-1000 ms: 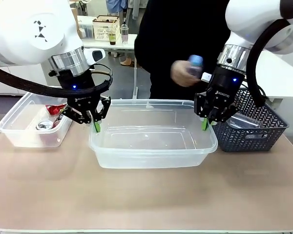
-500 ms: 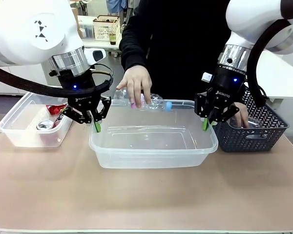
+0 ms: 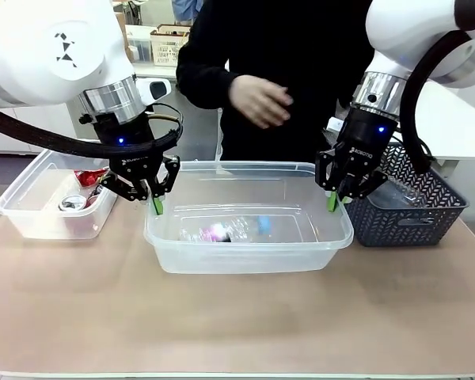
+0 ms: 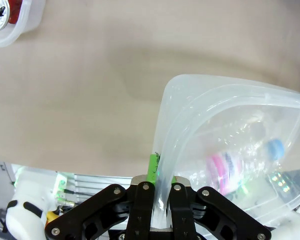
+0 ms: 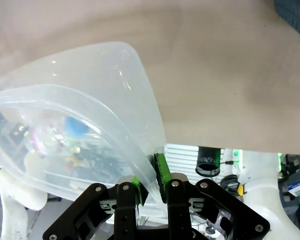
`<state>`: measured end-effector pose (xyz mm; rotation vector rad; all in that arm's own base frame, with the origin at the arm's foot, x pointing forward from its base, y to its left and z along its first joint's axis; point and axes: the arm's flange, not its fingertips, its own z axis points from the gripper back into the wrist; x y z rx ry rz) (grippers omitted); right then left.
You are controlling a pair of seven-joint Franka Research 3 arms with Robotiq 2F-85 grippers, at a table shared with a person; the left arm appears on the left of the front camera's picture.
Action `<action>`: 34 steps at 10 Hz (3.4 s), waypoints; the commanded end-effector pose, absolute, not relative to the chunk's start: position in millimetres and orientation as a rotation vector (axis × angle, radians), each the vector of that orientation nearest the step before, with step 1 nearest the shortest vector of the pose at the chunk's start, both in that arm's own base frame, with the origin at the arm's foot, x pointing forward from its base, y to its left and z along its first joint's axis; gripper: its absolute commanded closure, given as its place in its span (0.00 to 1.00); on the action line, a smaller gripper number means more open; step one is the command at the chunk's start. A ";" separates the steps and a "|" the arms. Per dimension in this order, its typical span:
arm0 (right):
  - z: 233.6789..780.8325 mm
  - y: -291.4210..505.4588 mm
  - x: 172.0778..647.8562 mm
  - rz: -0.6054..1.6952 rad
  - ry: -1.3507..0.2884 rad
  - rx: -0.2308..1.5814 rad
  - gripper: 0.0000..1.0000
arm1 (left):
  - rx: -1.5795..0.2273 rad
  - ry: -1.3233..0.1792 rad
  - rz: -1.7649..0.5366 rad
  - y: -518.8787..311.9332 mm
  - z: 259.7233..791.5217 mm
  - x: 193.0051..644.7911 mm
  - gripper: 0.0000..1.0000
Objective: Sort the waste into each basket.
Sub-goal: Offer the picked Organizing box to the human.
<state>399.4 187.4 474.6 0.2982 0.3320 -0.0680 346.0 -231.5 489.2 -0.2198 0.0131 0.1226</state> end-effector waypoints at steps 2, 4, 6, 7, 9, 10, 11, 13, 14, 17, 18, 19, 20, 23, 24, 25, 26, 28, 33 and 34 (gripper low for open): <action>474.7 186.5 397.7 -0.062 0.332 0.300 1.00 | -0.229 0.001 0.162 -230.2 493.3 345.7 1.00; 474.7 186.5 397.7 -0.062 0.332 0.300 1.00 | -0.229 0.001 0.162 -230.2 493.3 345.7 1.00; 474.7 186.5 397.7 -0.062 0.332 0.300 1.00 | -0.229 0.001 0.162 -230.2 493.3 345.7 1.00; 474.7 186.5 397.7 -0.062 0.332 0.300 1.00 | -0.229 0.001 0.162 -230.2 493.3 345.7 1.00; 474.7 186.5 397.7 -0.062 0.332 0.300 1.00 | -0.229 0.001 0.162 -230.2 493.3 345.7 1.00; 474.7 186.5 397.7 -0.062 0.332 0.300 1.00 | -0.229 0.001 0.162 -230.2 493.3 345.7 1.00; 474.7 186.5 397.7 -0.062 0.332 0.300 1.00 | -0.229 0.001 0.162 -230.2 493.3 345.7 1.00; 474.7 186.5 397.7 -0.062 0.332 0.300 1.00 | -0.229 0.001 0.162 -230.2 493.3 345.7 1.00; 474.7 186.5 397.7 -0.062 0.332 0.300 1.00 | -0.229 0.001 0.162 -230.2 493.3 345.7 1.00; 474.7 186.5 397.7 -0.062 0.332 0.300 1.00 | -0.229 0.001 0.162 -230.2 493.3 345.7 1.00; 474.7 186.5 397.7 -0.062 0.332 0.300 1.00 | -0.229 0.001 0.162 -230.2 493.3 345.7 1.00; 474.7 186.5 397.7 -0.062 0.332 0.300 1.00 | -0.229 0.001 0.162 -230.2 493.3 345.7 1.00; 474.7 186.5 397.7 -0.062 0.332 0.300 1.00 | -0.229 0.001 0.162 -230.2 493.3 345.7 1.00; 474.7 186.5 397.7 -0.062 0.332 0.300 1.00 | -0.229 0.001 0.162 -230.2 493.3 345.7 1.00; 474.7 186.5 397.7 -0.062 0.332 0.300 1.00 | -0.229 0.001 0.162 -230.2 493.3 345.7 1.00; 474.7 186.5 397.7 -0.062 0.332 0.300 1.00 | -0.229 0.001 0.162 -230.2 493.3 345.7 1.00; 474.7 186.5 397.7 -0.062 0.332 0.300 1.00 | -0.229 0.001 0.162 -230.2 493.3 345.7 1.00; 474.7 186.5 397.7 -0.062 0.332 0.300 1.00 | -0.229 0.001 0.162 -230.2 493.3 345.7 1.00; 474.7 186.5 397.7 -0.062 0.332 0.300 1.00 | -0.229 0.001 0.162 -230.2 493.3 345.7 1.00; 474.6 187.5 399.3 -0.068 0.332 0.298 0.91 | -0.220 0.014 0.123 -231.5 488.9 345.9 0.96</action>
